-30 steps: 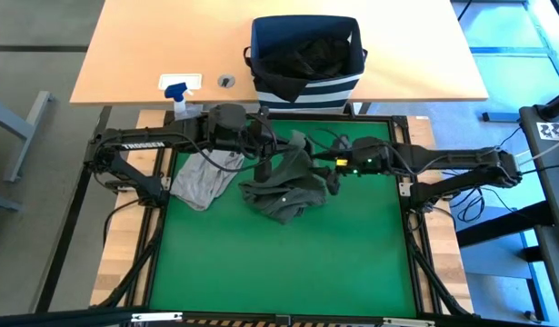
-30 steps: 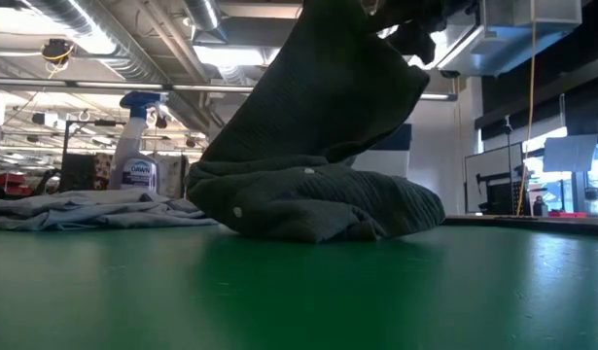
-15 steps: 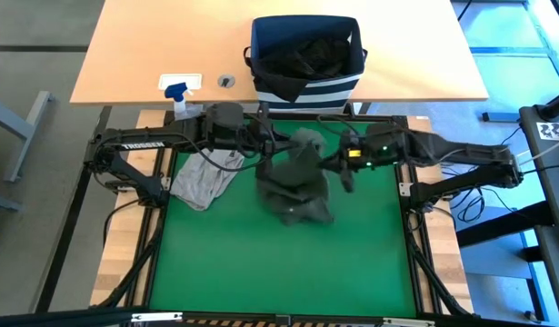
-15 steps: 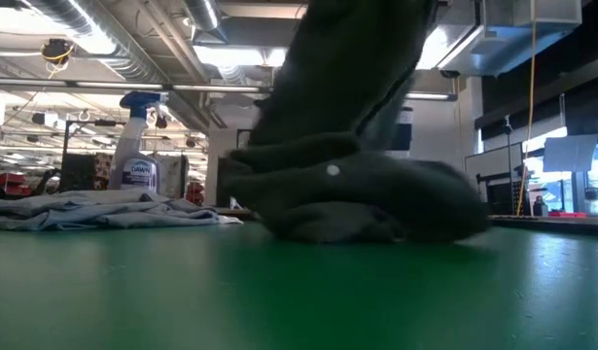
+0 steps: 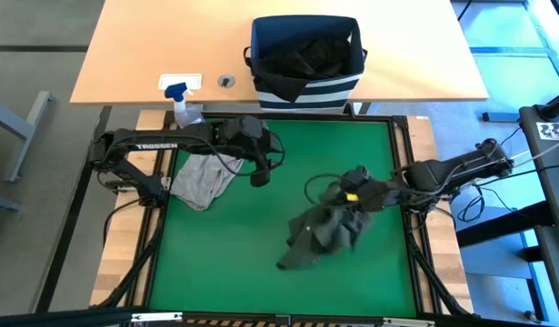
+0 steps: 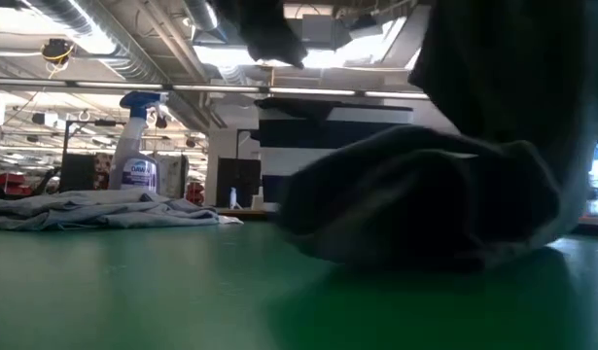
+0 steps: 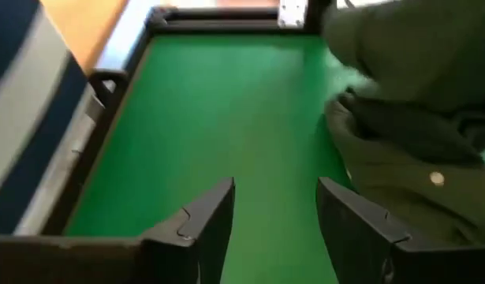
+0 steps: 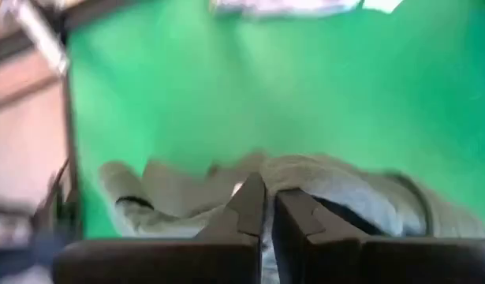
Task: Fold Laundry from Bin
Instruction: Fold the green shirt
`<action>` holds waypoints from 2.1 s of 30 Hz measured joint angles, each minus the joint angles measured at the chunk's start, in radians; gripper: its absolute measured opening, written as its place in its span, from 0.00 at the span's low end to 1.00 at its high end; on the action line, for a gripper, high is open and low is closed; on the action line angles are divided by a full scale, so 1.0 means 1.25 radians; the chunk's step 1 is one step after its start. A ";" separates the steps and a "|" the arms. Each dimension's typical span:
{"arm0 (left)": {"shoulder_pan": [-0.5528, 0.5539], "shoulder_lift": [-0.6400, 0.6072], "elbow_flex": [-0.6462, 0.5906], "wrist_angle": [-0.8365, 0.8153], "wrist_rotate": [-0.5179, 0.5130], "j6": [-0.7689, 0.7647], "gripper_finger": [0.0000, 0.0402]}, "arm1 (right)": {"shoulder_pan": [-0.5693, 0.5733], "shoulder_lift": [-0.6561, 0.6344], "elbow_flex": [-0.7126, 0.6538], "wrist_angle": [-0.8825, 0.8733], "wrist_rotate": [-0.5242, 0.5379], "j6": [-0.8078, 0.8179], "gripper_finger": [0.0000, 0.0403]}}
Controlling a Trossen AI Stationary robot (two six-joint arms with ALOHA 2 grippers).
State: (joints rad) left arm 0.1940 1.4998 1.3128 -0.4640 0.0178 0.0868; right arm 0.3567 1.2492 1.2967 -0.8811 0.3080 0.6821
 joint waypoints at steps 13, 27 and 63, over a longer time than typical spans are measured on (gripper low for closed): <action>0.001 -0.072 0.054 -0.002 0.139 -0.064 0.44 | -0.234 0.032 0.074 0.360 0.038 -0.260 0.02; 0.052 -0.181 0.034 -0.029 -0.157 0.022 0.44 | -0.238 0.032 0.074 0.400 -0.264 -0.327 0.01; 0.014 0.157 -0.004 0.401 0.896 -0.078 0.01 | -0.135 0.065 0.074 0.451 -0.282 -0.237 0.01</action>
State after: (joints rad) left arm 0.2120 1.6956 1.3083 0.0378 1.1379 -0.0102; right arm 0.1873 1.3306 1.3892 -0.3172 -0.0451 0.3864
